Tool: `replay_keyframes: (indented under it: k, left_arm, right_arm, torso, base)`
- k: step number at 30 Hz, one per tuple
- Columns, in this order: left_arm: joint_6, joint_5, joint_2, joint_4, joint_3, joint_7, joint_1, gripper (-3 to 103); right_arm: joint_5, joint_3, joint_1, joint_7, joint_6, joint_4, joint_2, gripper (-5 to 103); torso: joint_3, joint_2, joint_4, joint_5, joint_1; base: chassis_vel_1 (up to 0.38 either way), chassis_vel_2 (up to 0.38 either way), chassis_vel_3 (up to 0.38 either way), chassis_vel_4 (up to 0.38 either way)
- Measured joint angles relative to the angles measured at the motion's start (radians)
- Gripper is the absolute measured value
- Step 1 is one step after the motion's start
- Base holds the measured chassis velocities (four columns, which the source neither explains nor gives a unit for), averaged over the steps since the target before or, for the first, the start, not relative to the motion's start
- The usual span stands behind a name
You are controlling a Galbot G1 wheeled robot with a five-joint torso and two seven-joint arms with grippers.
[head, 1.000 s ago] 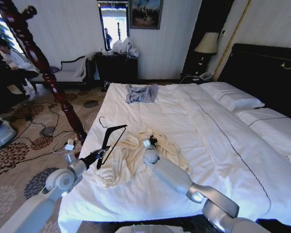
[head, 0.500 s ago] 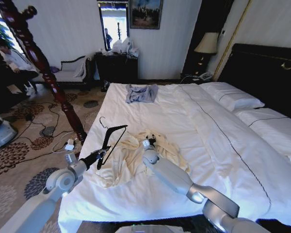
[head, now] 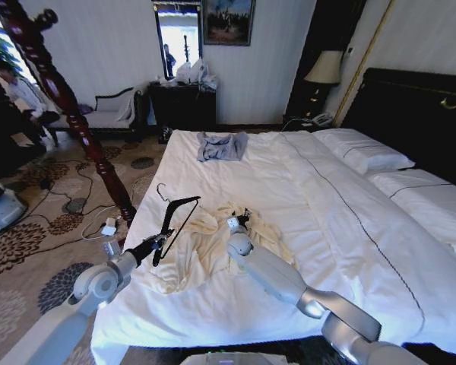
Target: Pick up the clothes from the bed and hang them on the clothes hanger.
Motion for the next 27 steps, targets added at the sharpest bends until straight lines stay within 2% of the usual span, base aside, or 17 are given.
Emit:
replay_keyframes:
  k: [1,3,6,10,12,16,18,19,21,24,25,27]
  left_arm:
    - [0.0,0.0,0.0,0.0,0.0,0.0,0.0,18]
    - [0.0,0.003,-0.002,0.0,0.006,0.0,-0.001,18]
    - [-0.001,0.006,-0.002,0.0,0.009,0.0,-0.002,18]
    - [-0.003,0.008,-0.002,0.0,0.008,0.0,-0.003,18]
    - [-0.003,0.008,-0.001,0.0,0.008,0.0,-0.003,18]
    - [-0.004,0.007,-0.003,0.002,0.009,0.0,-0.016,18]
    - [-0.006,0.007,-0.007,0.005,0.01,0.0,-0.021,18]
    - [-0.006,0.007,-0.011,0.007,0.013,0.0,-0.023,18]
    - [-0.006,0.009,-0.013,0.008,0.015,0.0,-0.023,18]
    - [-0.008,0.017,-0.014,0.009,0.018,0.0,-0.02,18]
    - [-0.008,0.017,-0.014,0.009,0.018,0.0,-0.02,18]
    - [-0.008,0.017,-0.012,0.009,0.018,0.0,-0.02,18]
  right_arm:
    - [0.0,0.0,0.0,0.0,0.0,0.0,0.0,57]
    - [0.0,0.001,-0.002,-0.002,0.007,0.006,-0.002,47]
    - [0.002,0.002,-0.002,-0.005,0.01,0.007,-0.003,41]
    - [0.015,0.009,-0.002,-0.016,0.015,0.0,-0.004,23]
    - [0.018,0.009,-0.001,-0.017,0.015,-0.004,-0.004,23]
    - [0.03,0.007,0.005,-0.018,0.014,-0.011,-0.004,3]
    - [0.036,0.006,0.005,-0.018,0.014,-0.01,-0.004,0]
    - [0.042,0.008,0.005,-0.018,0.014,-0.006,-0.005,4]
    - [0.047,0.011,0.005,-0.018,0.015,0.0,-0.007,4]
    - [0.058,0.02,0.006,-0.027,0.022,0.007,-0.012,20]
    - [0.058,0.02,0.006,-0.027,0.022,0.007,-0.012,20]
    - [0.058,0.025,0.012,-0.035,0.025,-0.002,-0.012,31]
  torso:
    - [0.0,0.0,0.0,0.0,0.0]
    - [0.0,0.0,0.0001,0.0,0.0]
    - [0.0,0.0,0.0001,0.0,0.0]
    - [0.0,0.0,0.0001,0.0,0.0]
    - [0.0,0.0,0.0001,0.0,0.0]
    - [0.0,0.0,0.0,0.0,0.0]
    - [0.0,0.0,-0.0001,0.0,0.0]
    - [0.0,0.0,0.0,0.0,0.0]
    - [0.0,0.0,0.0,0.0,0.0]
    - [0.0,0.0,0.0001,-0.0002,0.0]
    - [0.0,0.0,0.0001,-0.0002,0.0]
    - [0.0,0.0,0.0001,-0.0001,0.0]
  base:
    - [0.0,0.0,0.0,0.0]
    - [0.0,0.0,0.0,0.0]
    - [0.0,0.0,0.0,0.0]
    - [0.0,0.0,0.0,0.0]
    - [0.0,0.0,0.0,0.0]
    - [0.0,0.0,0.0,0.0]
    - [0.0,0.0,0.0,0.0]
    - [0.0,0.0,0.0,0.0]
    - [0.0,0.0,0.0,0.0]
    - [0.0,0.0,0.0,0.0]
    - [0.0,0.0,0.0,0.0]
    - [0.0,0.0,0.0,0.0]
